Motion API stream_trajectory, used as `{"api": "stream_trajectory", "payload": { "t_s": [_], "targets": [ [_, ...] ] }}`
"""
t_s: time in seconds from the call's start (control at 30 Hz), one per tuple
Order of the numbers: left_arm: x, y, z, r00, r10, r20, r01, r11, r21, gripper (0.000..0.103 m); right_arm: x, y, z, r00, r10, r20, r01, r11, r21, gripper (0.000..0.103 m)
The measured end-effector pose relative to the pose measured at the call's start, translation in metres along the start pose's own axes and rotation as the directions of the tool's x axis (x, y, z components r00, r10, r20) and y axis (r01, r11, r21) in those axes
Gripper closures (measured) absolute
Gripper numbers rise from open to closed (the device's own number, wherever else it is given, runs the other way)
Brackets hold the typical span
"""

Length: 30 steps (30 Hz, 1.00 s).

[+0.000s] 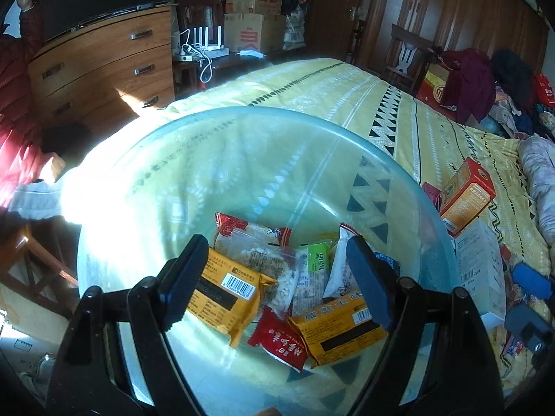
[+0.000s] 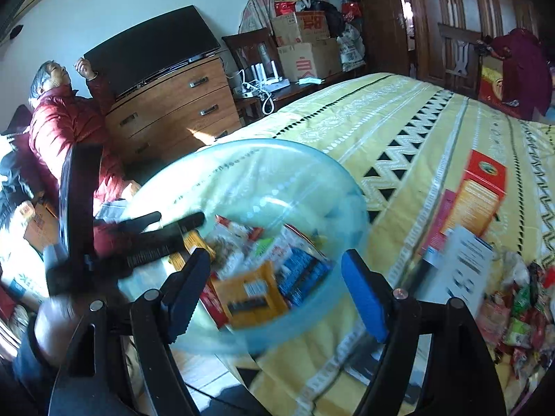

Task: Organize snacks
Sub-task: 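Move both open tools back to the snack pile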

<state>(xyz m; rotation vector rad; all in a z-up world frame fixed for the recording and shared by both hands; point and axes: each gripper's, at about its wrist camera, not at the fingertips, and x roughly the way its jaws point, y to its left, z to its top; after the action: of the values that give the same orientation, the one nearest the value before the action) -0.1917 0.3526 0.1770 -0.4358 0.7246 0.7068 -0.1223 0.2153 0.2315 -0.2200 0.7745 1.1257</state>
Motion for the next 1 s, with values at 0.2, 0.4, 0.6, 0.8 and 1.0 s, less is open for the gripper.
{"api": "stream_trajectory", "payload": {
  "t_s": [0.2, 0.4, 0.6, 0.8, 1.0],
  "targets": [
    [-0.021, -0.042, -0.01, 0.996, -0.08, 0.028, 0.078, 0.994, 0.076, 0.02, -0.065, -0.073, -0.096, 0.986, -0.168, -0.023, 0.169, 0.977, 0.132, 0.022],
    [-0.03, -0.1, -0.026, 0.975, -0.221, 0.008, 0.217, 0.963, 0.157, 0.02, -0.087, -0.163, -0.156, 0.936, -0.316, -0.156, 0.346, 0.91, 0.228, 0.022],
    [-0.017, -0.12, -0.036, 0.967, -0.247, -0.053, 0.253, 0.951, 0.176, 0.02, -0.042, -0.213, -0.115, 0.916, -0.324, -0.238, 0.333, 0.943, 0.0, 0.022],
    [-0.006, -0.124, -0.04, 0.973, -0.219, -0.076, 0.229, 0.959, 0.164, 0.02, 0.046, -0.261, -0.067, 0.899, -0.294, -0.325, 0.282, 0.956, -0.086, 0.033],
    [0.005, -0.143, -0.044, 0.972, -0.206, -0.112, 0.225, 0.954, 0.2, 0.02, 0.105, -0.271, -0.057, 0.912, -0.161, -0.377, 0.146, 0.987, -0.068, 0.039]
  ]
}}
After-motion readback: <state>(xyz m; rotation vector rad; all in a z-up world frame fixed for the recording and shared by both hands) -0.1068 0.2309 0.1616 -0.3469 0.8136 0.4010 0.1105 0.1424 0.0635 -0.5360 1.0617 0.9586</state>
